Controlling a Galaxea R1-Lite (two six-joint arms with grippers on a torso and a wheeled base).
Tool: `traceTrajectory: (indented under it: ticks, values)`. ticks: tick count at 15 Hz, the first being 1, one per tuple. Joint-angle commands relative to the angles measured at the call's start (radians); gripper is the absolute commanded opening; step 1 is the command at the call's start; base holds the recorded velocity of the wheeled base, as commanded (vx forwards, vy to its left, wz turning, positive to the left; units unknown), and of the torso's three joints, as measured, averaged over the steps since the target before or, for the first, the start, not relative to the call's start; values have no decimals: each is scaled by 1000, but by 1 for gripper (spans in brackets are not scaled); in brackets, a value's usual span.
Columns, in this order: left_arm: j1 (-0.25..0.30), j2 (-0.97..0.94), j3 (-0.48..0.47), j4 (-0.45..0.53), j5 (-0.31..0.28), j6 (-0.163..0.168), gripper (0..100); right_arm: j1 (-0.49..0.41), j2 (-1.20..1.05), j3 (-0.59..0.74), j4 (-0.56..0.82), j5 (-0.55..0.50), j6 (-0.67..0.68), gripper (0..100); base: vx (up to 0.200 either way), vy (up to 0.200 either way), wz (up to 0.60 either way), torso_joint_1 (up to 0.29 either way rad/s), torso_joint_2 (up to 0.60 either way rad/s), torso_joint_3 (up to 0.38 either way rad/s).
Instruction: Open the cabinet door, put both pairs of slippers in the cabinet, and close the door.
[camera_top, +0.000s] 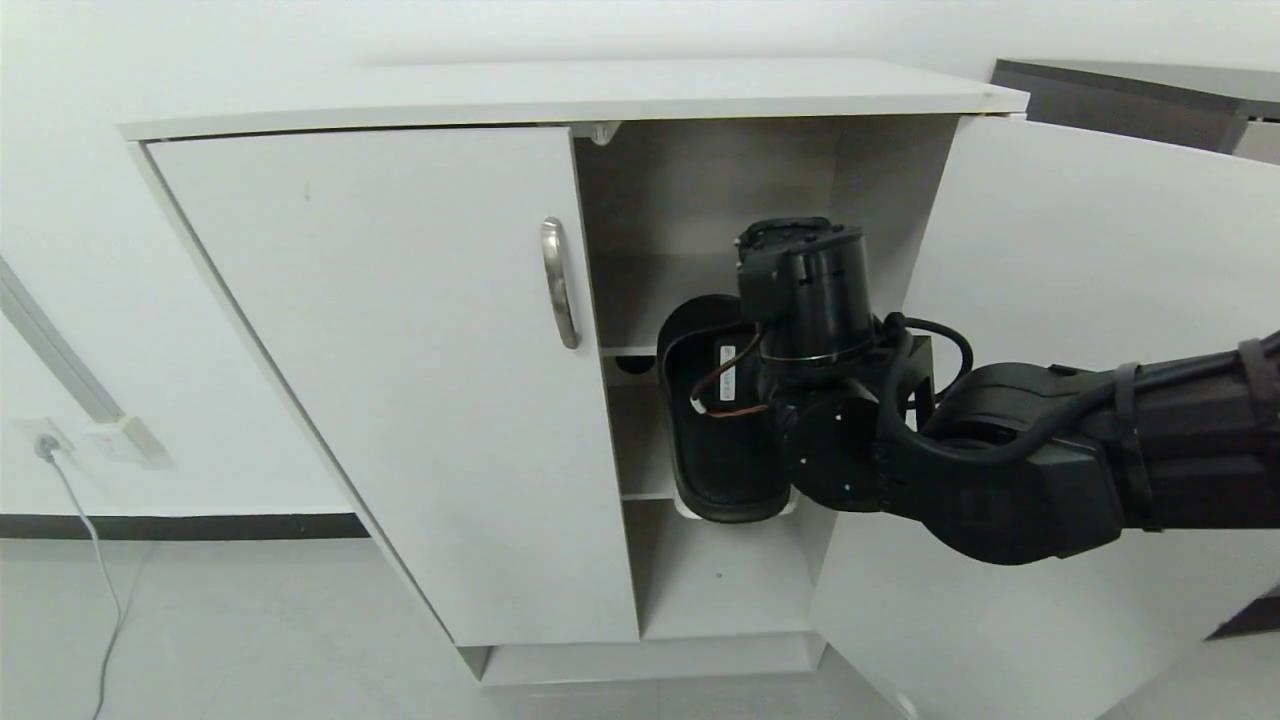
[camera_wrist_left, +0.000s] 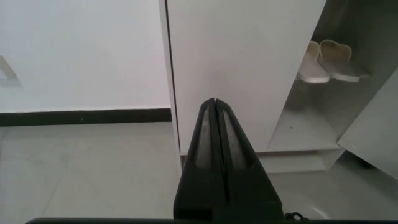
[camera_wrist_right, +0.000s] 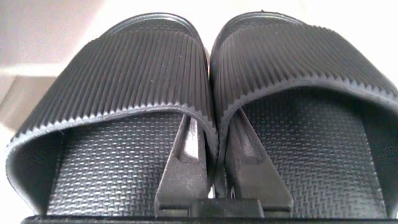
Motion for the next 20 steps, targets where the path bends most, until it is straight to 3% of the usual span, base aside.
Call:
traceTrajectory:
  ticks: [1, 6, 13, 17, 20]
  values:
    - [0, 1, 0, 0, 1, 0, 0, 1, -10, 2, 0, 0, 0, 0, 200, 0, 0, 7, 2, -2]
    - [0, 1, 0, 0, 2, -1, 0, 11, -24, 19, -1, 0, 0, 0, 200, 0, 0, 1, 3, 1]
    - [0, 1, 0, 0, 2, 2, 0, 37, -6, 7, 5, 2, 28, 0, 0, 0, 0, 0, 0, 0]
    - [0, 1, 0, 0, 2, 3, 0, -23, 75, -78, 15, 5, 29, 0, 0, 0, 0, 0, 0, 0]
    - [0, 1, 0, 0, 2, 3, 0, -77, 128, -171, 58, 77, 32, 0, 0, 0, 0, 0, 0, 0]
